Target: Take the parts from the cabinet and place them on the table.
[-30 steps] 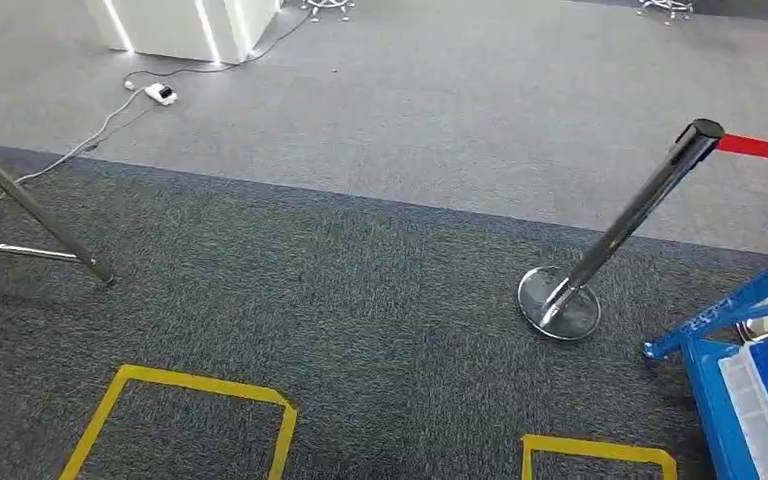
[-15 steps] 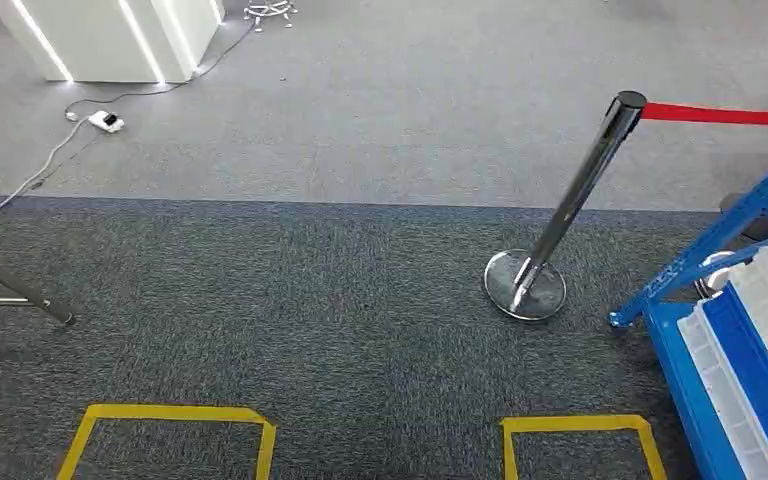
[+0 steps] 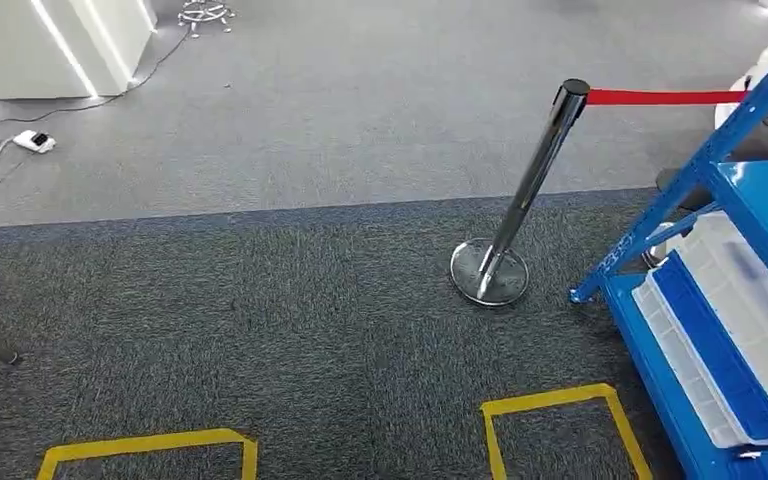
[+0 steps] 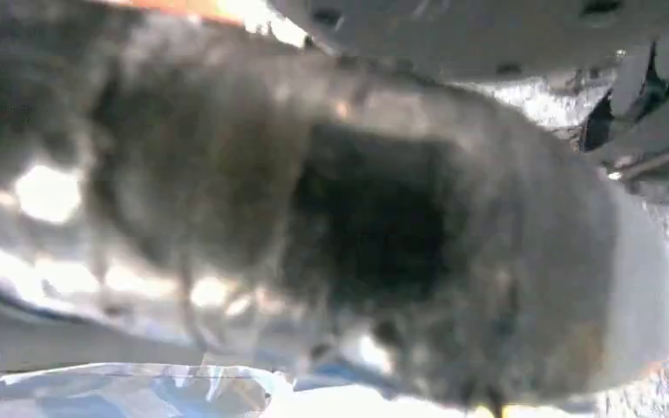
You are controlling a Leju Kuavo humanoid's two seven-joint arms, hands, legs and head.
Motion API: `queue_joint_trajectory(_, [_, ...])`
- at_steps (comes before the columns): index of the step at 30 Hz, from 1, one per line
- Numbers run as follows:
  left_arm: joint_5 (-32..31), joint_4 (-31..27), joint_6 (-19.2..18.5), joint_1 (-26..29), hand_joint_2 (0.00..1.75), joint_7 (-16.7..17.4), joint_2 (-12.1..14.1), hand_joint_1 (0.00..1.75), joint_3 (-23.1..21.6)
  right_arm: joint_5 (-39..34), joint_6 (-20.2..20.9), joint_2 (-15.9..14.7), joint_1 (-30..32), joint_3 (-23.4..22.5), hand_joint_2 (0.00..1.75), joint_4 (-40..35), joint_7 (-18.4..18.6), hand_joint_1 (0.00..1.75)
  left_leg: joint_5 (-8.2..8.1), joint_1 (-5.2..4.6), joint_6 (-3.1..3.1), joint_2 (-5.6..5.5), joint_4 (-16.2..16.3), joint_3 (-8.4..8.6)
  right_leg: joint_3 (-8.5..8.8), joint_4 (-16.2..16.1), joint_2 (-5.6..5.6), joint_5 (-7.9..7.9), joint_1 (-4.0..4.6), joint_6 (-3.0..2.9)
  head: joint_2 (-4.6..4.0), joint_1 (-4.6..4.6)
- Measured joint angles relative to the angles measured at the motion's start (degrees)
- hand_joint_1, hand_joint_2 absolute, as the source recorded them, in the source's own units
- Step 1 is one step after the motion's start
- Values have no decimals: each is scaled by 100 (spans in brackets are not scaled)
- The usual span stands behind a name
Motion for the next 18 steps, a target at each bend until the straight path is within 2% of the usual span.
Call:
queue_joint_trajectory(1, [0, 0, -2, 5, 0, 2, 0, 0, 0, 0, 4, 2, 1, 0, 0, 0, 0, 0, -10, -2, -2, 67, 1, 1, -114, 214, -11, -24, -20, 14, 0, 0])
queue_joint_trajectory(2, [0, 0, -2, 3, 0, 2, 2, 0, 0, 0, 4, 7, 5, -2, 0, 0, 0, 0, -20, -2, -8, 126, 3, 9, -81, 140, -31, 97, -41, 27, 0, 0])
queue_joint_trajectory(3, [0, 0, -2, -3, 0, 2, 2, 0, 0, 0, 4, 7, 15, -2, 0, 0, 0, 0, -32, -2, -23, 167, 4, 23, 86, -179, -58, 309, -59, 37, 0, 2])
queue_joint_trajectory(4, [0, 0, 0, -8, 0, 0, 0, 0, 0, 0, 2, 7, 17, -2, 0, 0, 0, 0, -48, 0, -42, 212, 6, 48, 377, -713, -110, 573, -73, 37, 0, 2])
queue_joint_trajectory(5, [0, 0, -2, -10, 0, 2, -2, 0, 0, 0, 2, 4, 15, -2, 0, 0, 0, 0, -70, 1, -68, 256, 12, 78, 703, -1289, -247, 799, -73, 20, 0, 0])
queue_joint_trajectory(6, [0, 0, -2, -8, 0, 2, -2, 0, 0, 0, 0, 7, 4, -2, 0, 0, 0, 0, -98, -24, -111, 289, 20, 93, 823, -1538, -446, 752, -31, -28, 0, 0])
queue_joint_trajectory(10, [0, 0, -7, -37, 0, 2, -7, 0, 0, 15, 0, 4, 6, -11, 0, 0, 0, 0, -139, -18, -254, 449, -1, 166, 784, -1556, -234, 771, 36, -155, 0, -4])
queue_joint_trajectory(11, [-4, 0, -9, -37, 0, 2, -7, 0, 0, 15, 0, 4, -2, -15, 0, 0, 0, 0, -195, -10, -294, 483, 9, 175, 847, -1631, -183, 818, -22, -216, 0, 0])
queue_joint_trajectory(12, [-7, 0, -7, -36, 0, 2, -7, 0, 0, 17, 2, 2, -3, -17, 0, 0, 0, 0, -319, 27, -306, 255, 195, 139, 883, -1660, -138, 827, -17, -245, 0, -2])
queue_joint_trajectory(13, [-9, 0, -7, -37, 0, 4, -7, 0, 0, 22, 2, -2, -11, -22, 0, -2, 0, 0, -542, 31, -309, 67, 589, -44, 876, -1660, -104, 825, -13, -278, 0, -9])
queue_joint_trajectory(14, [-11, 0, -9, -31, 0, 9, -7, 0, 2, 28, 2, -2, -13, -26, 0, -2, 0, 0, -772, 33, -322, -25, 1055, -266, 867, -1656, -60, 825, -4, -293, 0, -6])
queue_joint_trajectory(15, [-15, 0, -11, -29, 0, 9, -7, 0, 2, 35, 9, 0, -16, -26, 0, -2, 0, 0, -972, 32, -331, -69, 1539, -504, 867, -1654, -11, 817, 15, -318, 0, -6])
queue_joint_trajectory(16, [-20, 0, -15, -14, 0, 13, -7, 0, 2, 52, 15, 0, -15, -28, 0, 0, 0, 0, -1028, 32, -334, -75, 1840, -662, 872, -1649, 59, 815, 30, -321, 0, -6])
queue_joint_trajectory(17, [-20, 0, -17, -2, 0, 17, -7, 0, 2, 68, 15, 0, -12, -28, 0, 0, 0, 0, -934, 32, -326, -76, 1863, -701, 880, -1639, 134, 813, 39, -324, 0, -6])
queue_joint_trajectory(18, [-24, 0, -17, 1, 0, 17, -7, 0, 2, 79, 18, 0, -12, -31, 0, 0, -2, 0, -701, 31, -308, -81, 1600, -614, 889, -1626, 210, 805, 45, -323, 0, -9])
